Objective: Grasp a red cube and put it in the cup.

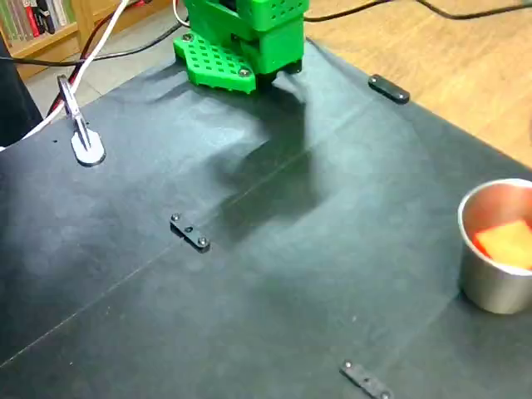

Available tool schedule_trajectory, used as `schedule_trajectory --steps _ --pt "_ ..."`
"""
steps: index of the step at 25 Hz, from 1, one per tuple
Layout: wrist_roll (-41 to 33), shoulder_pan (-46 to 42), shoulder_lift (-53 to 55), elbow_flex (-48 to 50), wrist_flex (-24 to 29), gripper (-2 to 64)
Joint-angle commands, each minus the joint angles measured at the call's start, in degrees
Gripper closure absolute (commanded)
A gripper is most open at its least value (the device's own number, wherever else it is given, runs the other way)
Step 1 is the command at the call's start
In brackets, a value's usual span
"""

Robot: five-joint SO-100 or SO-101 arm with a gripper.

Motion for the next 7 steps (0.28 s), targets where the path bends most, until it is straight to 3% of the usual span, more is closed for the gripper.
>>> schedule_trajectory --steps 1,7 --pt "-0.26 -0.53 -0.26 0.09 -0.44 30.5" --pt "0.35 -0.53 -0.26 0.09 -0.44 30.5"
